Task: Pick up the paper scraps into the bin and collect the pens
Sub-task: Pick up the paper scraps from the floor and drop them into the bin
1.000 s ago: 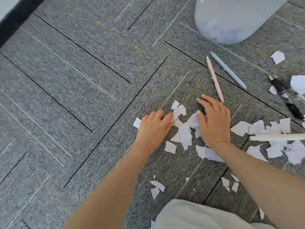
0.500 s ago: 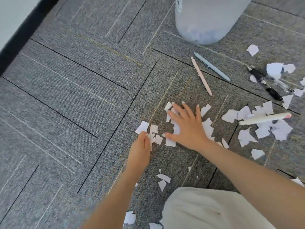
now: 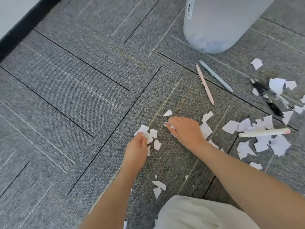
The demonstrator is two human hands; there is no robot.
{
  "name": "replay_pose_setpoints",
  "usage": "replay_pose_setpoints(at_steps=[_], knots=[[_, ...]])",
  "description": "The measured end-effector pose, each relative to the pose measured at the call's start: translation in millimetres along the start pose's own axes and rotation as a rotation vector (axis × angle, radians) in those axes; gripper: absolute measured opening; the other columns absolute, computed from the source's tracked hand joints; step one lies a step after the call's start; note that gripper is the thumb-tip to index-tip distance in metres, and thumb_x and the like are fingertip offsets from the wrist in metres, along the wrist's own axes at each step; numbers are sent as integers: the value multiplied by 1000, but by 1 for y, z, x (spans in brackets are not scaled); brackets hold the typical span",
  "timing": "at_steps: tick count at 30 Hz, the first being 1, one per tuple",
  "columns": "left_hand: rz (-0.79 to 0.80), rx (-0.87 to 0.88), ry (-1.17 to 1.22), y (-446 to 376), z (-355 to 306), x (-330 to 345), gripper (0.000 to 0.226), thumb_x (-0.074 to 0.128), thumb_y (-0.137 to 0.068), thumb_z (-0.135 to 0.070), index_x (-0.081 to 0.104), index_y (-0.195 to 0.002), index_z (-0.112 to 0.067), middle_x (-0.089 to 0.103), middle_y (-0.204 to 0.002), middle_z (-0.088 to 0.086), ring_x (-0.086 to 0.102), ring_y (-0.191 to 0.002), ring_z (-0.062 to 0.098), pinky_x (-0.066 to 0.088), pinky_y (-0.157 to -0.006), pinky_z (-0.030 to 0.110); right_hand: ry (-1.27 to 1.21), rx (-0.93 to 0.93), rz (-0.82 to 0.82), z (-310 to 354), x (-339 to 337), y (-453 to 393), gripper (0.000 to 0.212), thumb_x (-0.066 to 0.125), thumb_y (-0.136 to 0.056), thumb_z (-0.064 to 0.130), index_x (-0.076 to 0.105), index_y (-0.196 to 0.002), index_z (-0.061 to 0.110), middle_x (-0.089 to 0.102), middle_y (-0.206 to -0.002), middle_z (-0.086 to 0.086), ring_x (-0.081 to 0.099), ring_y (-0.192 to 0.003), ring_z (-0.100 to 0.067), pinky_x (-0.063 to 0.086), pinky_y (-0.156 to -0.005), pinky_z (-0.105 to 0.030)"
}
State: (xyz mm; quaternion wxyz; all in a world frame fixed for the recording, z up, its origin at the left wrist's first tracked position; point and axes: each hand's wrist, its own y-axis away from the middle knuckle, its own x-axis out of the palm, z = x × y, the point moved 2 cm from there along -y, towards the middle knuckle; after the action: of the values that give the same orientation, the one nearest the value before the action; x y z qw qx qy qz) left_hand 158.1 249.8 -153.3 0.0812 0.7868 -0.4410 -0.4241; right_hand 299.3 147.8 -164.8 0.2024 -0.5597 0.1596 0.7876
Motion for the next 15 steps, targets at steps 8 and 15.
replay_pose_setpoints(at_steps=[8, 15], knots=[[156, -171, 70, 8, -29, -12, 27, 29, -100, -19, 48, -82, -14, 40, -63, -2, 30, -50, 8, 26, -46, 19, -895, 729, -155, -10, -78, 0, 22, 43, -96, 29, 28, -81, 22, 41, -62, 0, 33, -51, -13, 28, -48, -27], [159, -69, 707, -11, -214, -75, 19, 36, -96, -16, 45, -79, -17, 38, -63, -4, 33, -49, 7, 31, -46, 21, -1308, 754, -535, -34, -252, -60, 29, 47, -90, 19, 36, -64, 18, 36, -47, 7, 32, -42, -9, 33, -51, -27]])
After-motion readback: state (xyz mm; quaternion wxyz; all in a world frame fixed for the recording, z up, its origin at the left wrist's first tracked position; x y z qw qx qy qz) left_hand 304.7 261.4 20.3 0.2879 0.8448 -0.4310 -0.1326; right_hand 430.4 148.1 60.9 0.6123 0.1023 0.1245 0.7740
